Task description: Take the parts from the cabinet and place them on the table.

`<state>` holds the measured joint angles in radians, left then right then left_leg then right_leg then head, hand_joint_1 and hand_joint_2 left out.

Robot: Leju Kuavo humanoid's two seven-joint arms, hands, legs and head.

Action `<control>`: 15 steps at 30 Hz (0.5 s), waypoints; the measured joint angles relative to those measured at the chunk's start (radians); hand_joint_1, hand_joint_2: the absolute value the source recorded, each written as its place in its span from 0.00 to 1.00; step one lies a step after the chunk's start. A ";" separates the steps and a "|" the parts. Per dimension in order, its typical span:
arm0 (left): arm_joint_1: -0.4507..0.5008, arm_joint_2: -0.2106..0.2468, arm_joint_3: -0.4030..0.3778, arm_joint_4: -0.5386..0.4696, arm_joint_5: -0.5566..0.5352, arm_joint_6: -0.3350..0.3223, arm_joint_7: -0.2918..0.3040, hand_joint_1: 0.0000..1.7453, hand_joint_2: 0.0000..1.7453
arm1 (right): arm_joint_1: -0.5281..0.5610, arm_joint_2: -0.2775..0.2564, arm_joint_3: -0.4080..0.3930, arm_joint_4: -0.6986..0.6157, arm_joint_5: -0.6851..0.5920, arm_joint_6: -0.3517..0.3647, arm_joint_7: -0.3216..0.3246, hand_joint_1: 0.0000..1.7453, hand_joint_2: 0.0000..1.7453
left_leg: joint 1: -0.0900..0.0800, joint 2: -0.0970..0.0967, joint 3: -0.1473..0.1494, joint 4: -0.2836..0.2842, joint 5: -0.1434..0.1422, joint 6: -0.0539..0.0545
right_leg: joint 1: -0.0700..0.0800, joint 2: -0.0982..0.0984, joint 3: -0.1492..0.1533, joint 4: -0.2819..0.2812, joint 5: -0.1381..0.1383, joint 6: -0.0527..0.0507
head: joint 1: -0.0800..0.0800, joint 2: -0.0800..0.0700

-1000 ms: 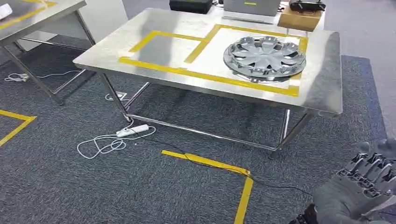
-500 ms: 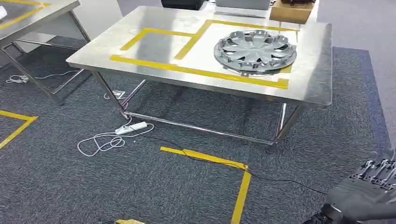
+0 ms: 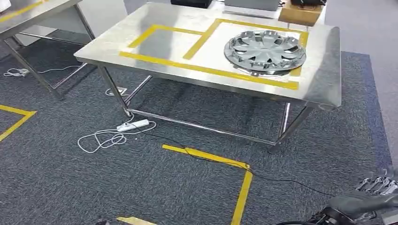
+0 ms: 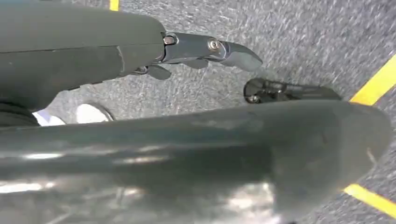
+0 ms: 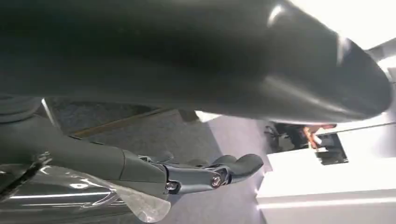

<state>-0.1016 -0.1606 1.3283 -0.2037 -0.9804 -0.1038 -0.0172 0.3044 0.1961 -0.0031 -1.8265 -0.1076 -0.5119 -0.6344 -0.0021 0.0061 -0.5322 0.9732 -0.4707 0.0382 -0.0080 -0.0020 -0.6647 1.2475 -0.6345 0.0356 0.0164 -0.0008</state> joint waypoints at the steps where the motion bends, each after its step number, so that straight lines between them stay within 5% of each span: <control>1: 0.001 0.001 0.000 0.000 0.000 0.000 0.000 0.00 0.00 | 0.000 0.002 -0.004 0.006 0.000 0.000 0.000 0.00 0.00 | -0.001 0.001 -0.002 0.001 0.000 0.001 | 0.000 0.000 -0.024 0.051 -0.011 0.001 | 0.000 0.000; 3: 0.003 0.003 -0.001 0.000 -0.006 -0.004 0.002 0.00 0.00 | 0.000 0.008 -0.011 0.016 0.001 -0.005 0.009 0.00 0.00 | -0.002 0.001 0.000 0.002 0.000 0.000 | -0.002 0.000 0.005 -0.003 0.045 0.000 | 0.000 0.000; 5: 0.003 0.008 -0.007 0.000 -0.023 -0.033 0.016 0.00 0.00 | -0.008 0.017 -0.036 0.037 -0.004 -0.027 0.041 0.00 0.00 | -0.003 -0.001 0.004 0.004 -0.001 -0.002 | -0.001 -0.001 0.101 -0.195 0.138 -0.007 | 0.000 0.000; 7: 0.008 0.014 -0.019 0.000 -0.046 -0.069 0.034 0.00 0.00 | -0.039 0.029 -0.096 0.111 -0.035 -0.024 0.060 0.00 0.00 | -0.009 -0.002 -0.001 0.012 -0.004 -0.011 | 0.002 0.000 0.145 -0.280 0.134 -0.013 | 0.000 0.000; 11: 0.024 0.027 -0.046 0.000 -0.090 -0.124 0.061 0.00 0.00 | -0.102 0.045 -0.272 0.340 0.022 -0.018 0.012 0.00 0.00 | -0.007 -0.002 -0.004 0.011 0.000 -0.029 | 0.000 0.000 0.144 -0.280 0.142 -0.030 | -0.001 0.000; 13: 0.034 0.035 -0.059 0.000 -0.114 -0.141 0.080 0.00 0.00 | -0.147 0.045 -0.347 0.457 0.069 -0.024 -0.001 0.00 0.00 | -0.003 -0.004 -0.026 0.064 -0.047 -0.040 | -0.004 -0.001 0.143 -0.281 0.147 -0.040 | -0.007 0.000; 15: 0.046 0.039 -0.072 -0.003 -0.091 -0.147 0.038 0.00 0.00 | -0.197 0.043 -0.424 0.621 0.092 -0.020 -0.021 0.00 0.00 | 0.004 -0.004 -0.098 0.225 -0.127 -0.047 | -0.003 0.000 0.140 -0.281 0.147 -0.042 | -0.006 0.000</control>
<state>-0.0560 -0.1220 1.2566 -0.2067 -1.0715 -0.2504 0.0207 0.1074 0.2392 -0.4273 -1.2058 -0.0152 -0.5322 -0.6557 0.0018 0.0019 -0.6297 1.1978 -0.5979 -0.0093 -0.0112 -0.0023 -0.5247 0.9667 -0.4876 -0.0065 0.0103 -0.0008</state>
